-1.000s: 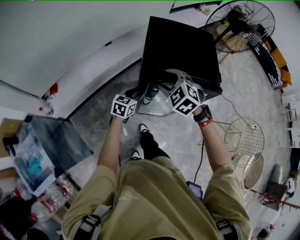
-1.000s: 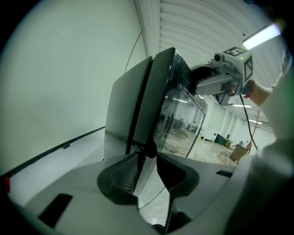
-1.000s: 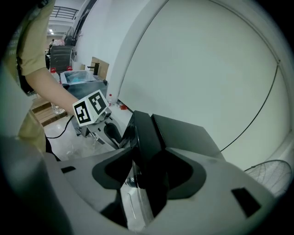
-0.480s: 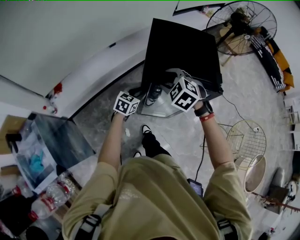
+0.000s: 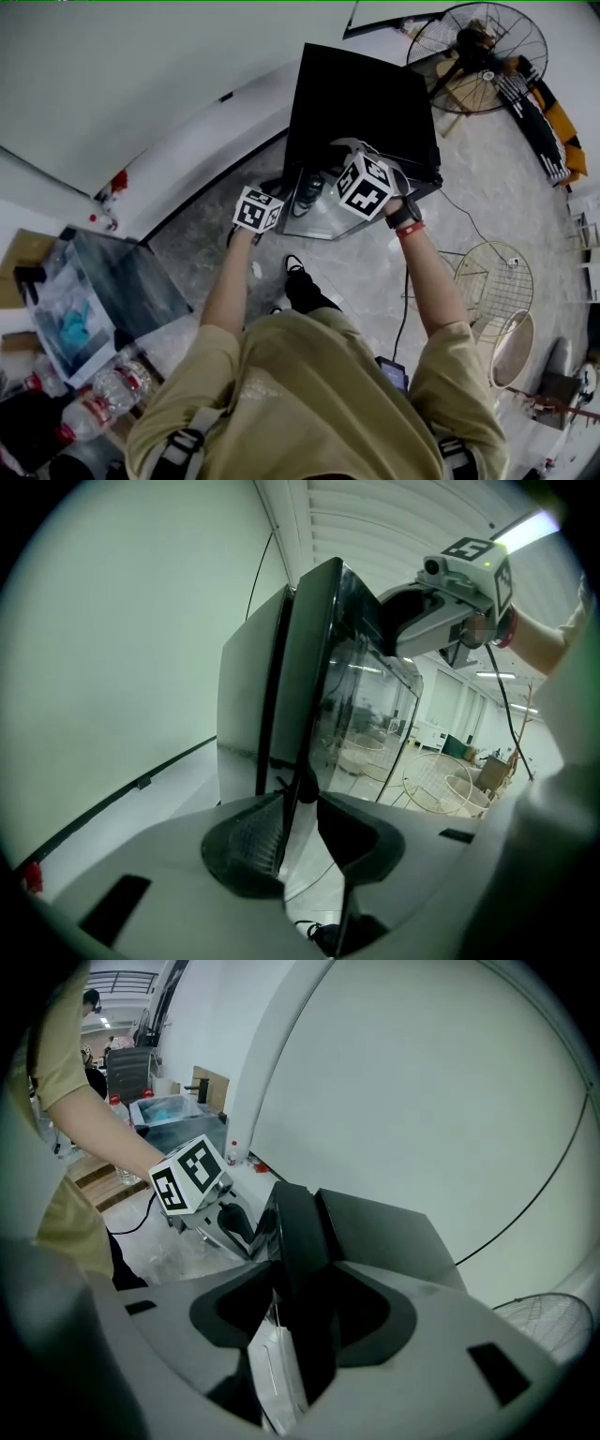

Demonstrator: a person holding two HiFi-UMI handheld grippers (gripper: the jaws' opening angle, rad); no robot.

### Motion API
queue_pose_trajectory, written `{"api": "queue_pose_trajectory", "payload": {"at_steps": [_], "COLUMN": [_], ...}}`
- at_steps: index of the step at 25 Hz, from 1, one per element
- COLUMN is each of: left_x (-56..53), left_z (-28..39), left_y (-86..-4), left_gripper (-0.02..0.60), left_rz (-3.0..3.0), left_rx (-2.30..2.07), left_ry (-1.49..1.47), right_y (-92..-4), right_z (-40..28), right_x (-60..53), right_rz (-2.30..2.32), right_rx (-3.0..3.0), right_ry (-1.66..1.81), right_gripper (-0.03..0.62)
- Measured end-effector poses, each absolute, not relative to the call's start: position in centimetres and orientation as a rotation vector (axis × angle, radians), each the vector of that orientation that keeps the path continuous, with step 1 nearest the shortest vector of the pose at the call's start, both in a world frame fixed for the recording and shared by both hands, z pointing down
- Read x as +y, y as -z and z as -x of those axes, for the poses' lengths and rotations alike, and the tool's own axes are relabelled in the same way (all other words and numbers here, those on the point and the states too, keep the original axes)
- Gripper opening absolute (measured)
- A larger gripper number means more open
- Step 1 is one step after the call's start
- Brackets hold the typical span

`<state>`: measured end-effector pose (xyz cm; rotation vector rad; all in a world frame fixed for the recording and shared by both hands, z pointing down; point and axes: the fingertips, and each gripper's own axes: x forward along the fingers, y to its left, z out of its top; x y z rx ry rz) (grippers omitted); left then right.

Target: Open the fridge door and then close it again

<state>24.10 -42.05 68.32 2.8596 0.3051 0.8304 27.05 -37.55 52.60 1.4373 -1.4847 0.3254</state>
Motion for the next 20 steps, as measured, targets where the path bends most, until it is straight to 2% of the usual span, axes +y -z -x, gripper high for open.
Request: {"api": "queue_pose_trajectory", "payload": {"at_steps": [7, 15, 18, 20], "left_x": [-41.0, -40.4, -39.7, -39.3], "left_z": [-22.9, -22.1, -21.7, -21.5], "left_y": [-68.3, -68.3, -68.0, -68.2], "left_gripper": [0.129, 0.138, 0.202, 0.197], "left_rz": [-2.867, -2.827, -2.812, -2.811], "left_rx": [0.206, 0.154, 0.175, 0.156], "left_ry": [-0.738, -0.780, -0.787, -0.803], "right_y": [-52.6, -52.7, -52.7, -52.8], "right_z": [-25.8, -25.1, -24.7, -24.5], "right_x": [-36.9, -36.7, -36.6, -36.3], "right_rz": [-1.404, -1.433, -1.412, -1.393], "right_rx": [-1.507, -1.485, -1.484, -1.488], "right_ry": [-0.293, -0.259, -0.274, -0.289], "right_gripper": [0.216, 0.219, 0.221, 0.219]}}
